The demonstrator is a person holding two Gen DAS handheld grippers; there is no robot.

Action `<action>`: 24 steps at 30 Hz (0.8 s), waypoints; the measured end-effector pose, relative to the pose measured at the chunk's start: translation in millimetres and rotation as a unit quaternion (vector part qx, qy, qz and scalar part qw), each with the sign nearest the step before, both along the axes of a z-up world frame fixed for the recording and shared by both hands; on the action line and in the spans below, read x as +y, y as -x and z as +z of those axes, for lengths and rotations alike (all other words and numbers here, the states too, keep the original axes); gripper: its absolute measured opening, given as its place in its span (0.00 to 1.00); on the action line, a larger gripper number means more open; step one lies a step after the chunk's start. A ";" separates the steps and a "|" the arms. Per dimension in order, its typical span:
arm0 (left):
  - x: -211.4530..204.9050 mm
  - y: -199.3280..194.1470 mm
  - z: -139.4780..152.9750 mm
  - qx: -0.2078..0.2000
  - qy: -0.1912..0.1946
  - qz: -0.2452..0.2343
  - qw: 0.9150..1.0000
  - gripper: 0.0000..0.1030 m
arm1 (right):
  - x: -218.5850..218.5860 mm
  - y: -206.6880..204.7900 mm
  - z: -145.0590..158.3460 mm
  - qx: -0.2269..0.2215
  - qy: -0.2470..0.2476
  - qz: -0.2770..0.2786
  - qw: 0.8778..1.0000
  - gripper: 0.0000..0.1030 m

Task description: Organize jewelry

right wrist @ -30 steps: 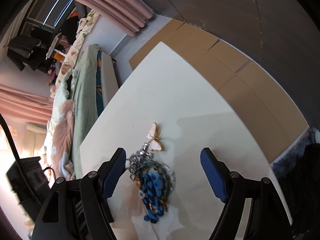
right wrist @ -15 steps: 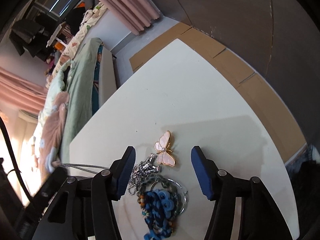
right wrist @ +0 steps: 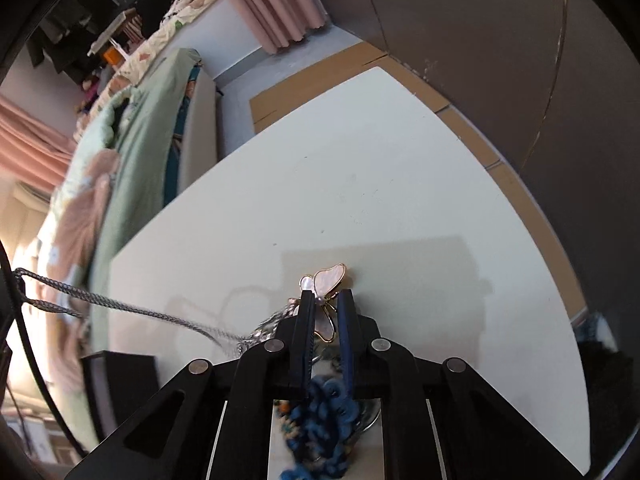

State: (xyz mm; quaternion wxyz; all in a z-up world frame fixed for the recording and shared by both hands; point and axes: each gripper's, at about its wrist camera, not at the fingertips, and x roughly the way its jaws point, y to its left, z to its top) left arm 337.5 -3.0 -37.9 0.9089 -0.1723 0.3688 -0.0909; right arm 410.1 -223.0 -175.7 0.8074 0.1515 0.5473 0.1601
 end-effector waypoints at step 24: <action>-4.1 26.3 95.4 -0.062 -0.048 -0.007 0.997 0.00 | -26.3 22.9 19.7 0.000 -0.116 -0.020 0.993 0.12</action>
